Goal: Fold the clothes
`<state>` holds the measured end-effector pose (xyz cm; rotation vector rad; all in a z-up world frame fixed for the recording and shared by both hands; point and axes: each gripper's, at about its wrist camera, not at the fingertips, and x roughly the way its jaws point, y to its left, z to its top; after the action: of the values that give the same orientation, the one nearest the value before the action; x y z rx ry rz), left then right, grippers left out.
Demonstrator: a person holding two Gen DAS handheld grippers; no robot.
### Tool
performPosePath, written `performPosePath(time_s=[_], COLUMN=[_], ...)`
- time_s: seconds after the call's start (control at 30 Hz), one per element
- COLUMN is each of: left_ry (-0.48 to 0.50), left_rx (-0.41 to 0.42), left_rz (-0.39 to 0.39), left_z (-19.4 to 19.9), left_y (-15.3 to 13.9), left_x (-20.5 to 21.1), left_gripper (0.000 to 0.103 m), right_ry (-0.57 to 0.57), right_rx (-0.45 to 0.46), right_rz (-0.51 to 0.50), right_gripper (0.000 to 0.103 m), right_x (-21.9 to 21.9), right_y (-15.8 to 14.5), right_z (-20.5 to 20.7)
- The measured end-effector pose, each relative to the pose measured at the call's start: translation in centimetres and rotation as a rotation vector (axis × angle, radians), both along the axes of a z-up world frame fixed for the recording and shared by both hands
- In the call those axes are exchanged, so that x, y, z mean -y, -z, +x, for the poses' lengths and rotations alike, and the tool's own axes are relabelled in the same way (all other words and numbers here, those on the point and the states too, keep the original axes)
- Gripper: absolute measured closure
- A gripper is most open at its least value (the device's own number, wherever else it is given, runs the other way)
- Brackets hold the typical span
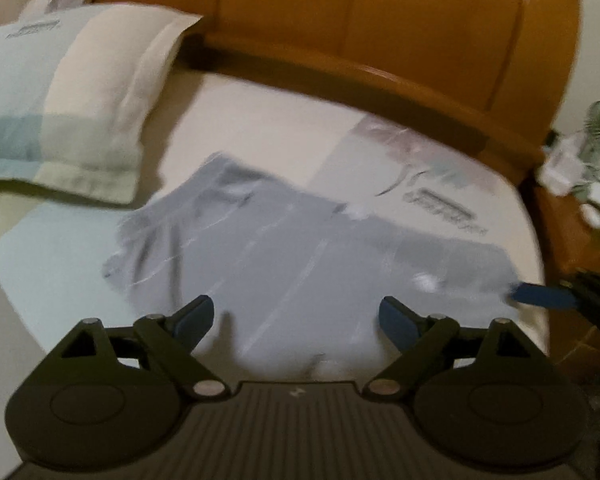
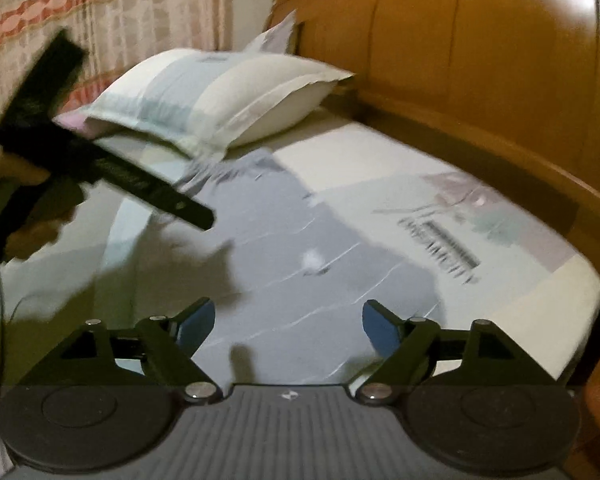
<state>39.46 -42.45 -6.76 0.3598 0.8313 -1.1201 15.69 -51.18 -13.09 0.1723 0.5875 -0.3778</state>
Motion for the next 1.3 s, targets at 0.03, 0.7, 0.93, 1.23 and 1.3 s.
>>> performPosePath(time_s=[0.03, 0.7, 0.93, 1.23, 1.3], left_ry=[0.008, -0.065, -0.136, -0.301, -0.323], left_rx=[-0.006, 0.138, 0.123, 0.128, 0.144], left_rz=[-0.004, -0.036, -0.042, -0.067, -0.078], left_z=[-0.5, -4.6, -5.2, -7.4, -8.2], left_y=[-0.1, -1.6, -2.8, -2.6, -2.7], left_x=[0.3, -2.2, -6.7, -14.1, -15.2], left_gripper=[0.013, 0.007, 0.007, 0.007, 0.007], right_ry=[0.009, -0.067, -0.149, 0.037, 0.132], right_rx=[-0.004, 0.015, -0.052, 0.087, 0.128], right_rz=[-0.002, 0.123, 0.175, 0.269, 0.39], right_gripper=[0.018, 0.012, 0.006, 0.006, 0.006], right_x=[0.5, -0.5, -3.3, 1.8, 4.7], right_y=[0.1, 0.1, 2.0, -0.3, -0.1], right_z=[0.2, -0.6, -0.7, -2.7, -4.3])
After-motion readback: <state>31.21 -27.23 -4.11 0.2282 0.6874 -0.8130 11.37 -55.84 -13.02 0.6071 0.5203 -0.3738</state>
